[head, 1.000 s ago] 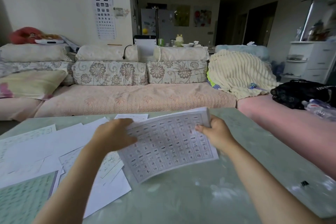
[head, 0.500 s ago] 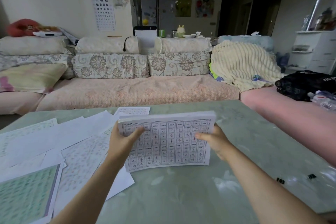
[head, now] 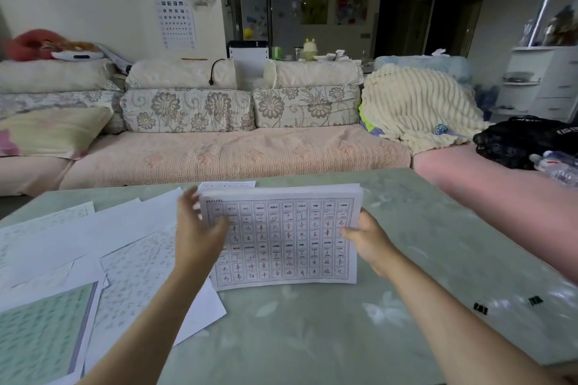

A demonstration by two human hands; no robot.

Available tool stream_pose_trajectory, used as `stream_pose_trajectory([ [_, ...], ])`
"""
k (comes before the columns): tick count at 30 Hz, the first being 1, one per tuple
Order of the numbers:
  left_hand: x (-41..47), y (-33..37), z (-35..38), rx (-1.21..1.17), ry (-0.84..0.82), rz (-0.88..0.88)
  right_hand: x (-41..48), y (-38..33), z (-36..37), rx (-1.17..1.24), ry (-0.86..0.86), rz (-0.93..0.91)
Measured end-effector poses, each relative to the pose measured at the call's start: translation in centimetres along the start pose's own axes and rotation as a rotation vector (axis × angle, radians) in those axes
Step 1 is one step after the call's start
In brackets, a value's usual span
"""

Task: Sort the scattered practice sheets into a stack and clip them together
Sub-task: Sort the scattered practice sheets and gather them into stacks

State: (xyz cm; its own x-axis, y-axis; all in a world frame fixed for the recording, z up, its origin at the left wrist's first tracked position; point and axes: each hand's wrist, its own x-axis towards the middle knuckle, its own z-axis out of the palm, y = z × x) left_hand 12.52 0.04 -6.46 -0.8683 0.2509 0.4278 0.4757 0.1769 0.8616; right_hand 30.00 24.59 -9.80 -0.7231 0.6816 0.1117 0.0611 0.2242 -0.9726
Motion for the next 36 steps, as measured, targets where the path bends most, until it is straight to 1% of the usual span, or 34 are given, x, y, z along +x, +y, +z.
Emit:
stream_pose_trajectory([
  [1,0.1,0.7,-0.1,0.207,0.023,0.195,-0.1,0.0,0.0,-0.008,-0.009,-0.001],
  [2,0.2,1.8,0.2,0.414,0.016,0.429,-0.2,-0.1,-0.1,-0.008,-0.017,-0.005],
  [3,0.1,3.2,1.1,0.581,-0.033,0.639,-0.2,-0.2,-0.1,-0.001,-0.022,-0.008],
  [4,0.0,4.7,2.2,0.708,-0.122,0.789,-0.3,-0.4,-0.2,0.007,-0.027,-0.014],
  [5,-0.3,6.1,3.7,0.8,-0.225,0.863,-0.5,-0.5,-0.2,0.015,-0.031,-0.018],
  [7,-1.2,8.0,6.7,0.906,-0.417,0.874,-0.7,-0.4,-0.4,0.04,-0.042,-0.028],
  [8,-1.4,8.3,7.9,0.943,-0.473,0.863,-0.8,-0.3,-0.5,0.048,-0.049,-0.033],
  [9,-1.5,8.5,8.6,0.955,-0.486,0.863,-1.0,-0.2,-0.6,0.039,-0.059,-0.039],
  [12,-1.6,8.3,8.7,0.844,-0.435,0.947,-1.2,0.2,-0.8,-0.011,-0.094,-0.055],
  [14,-1.7,8.3,8.2,0.816,-0.45,0.985,-1.1,0.4,-1.1,-0.03,-0.1,-0.049],
  [17,-1.1,8.9,7.6,0.906,-0.474,0.822,-0.9,0.2,-1.3,-0.053,-0.101,-0.062],
  [18,-0.8,9.0,7.5,0.947,-0.474,0.795,-0.9,0.0,-1.3,-0.055,-0.093,-0.081],
  [20,-0.6,9.1,7.4,0.966,-0.455,0.834,-0.8,-0.3,-1.5,-0.056,-0.045,-0.117],
  [22,-0.5,9.2,7.1,0.932,-0.44,0.864,-0.5,-0.2,-2.0,-0.059,0.022,-0.116],
  [24,0.2,9.7,6.6,0.864,-0.429,0.816,-0.2,0.0,-2.9,-0.023,0.098,-0.048],
  [26,1.3,10.5,5.9,0.791,-0.372,0.681,-0.1,0.2,-3.8,0.089,0.133,0.053],
  [27,1.8,10.8,5.6,0.713,-0.34,0.594,-0.1,0.1,-4.0,0.153,0.118,0.085],
  [28,2.1,11.1,5.3,0.583,-0.319,0.503,-0.1,-0.1,-4.1,0.211,0.092,0.089],
  [29,2.2,11.3,5.3,0.408,-0.309,0.419,-0.2,-0.5,-4.2,0.256,0.064,0.072],
  [31,1.5,11.4,5.8,0.065,-0.31,0.306,-0.1,-1.6,-4.4,0.307,0.019,-0.014],
  [33,0.2,10.7,6.8,-0.17,-0.311,0.203,-0.1,-2.8,-4.5,0.25,0.039,-0.108],
  [36,-1.5,8.9,8.4,-0.364,-0.243,0.052,-0.1,-3.6,-4.5,0.062,0.124,-0.186],
])
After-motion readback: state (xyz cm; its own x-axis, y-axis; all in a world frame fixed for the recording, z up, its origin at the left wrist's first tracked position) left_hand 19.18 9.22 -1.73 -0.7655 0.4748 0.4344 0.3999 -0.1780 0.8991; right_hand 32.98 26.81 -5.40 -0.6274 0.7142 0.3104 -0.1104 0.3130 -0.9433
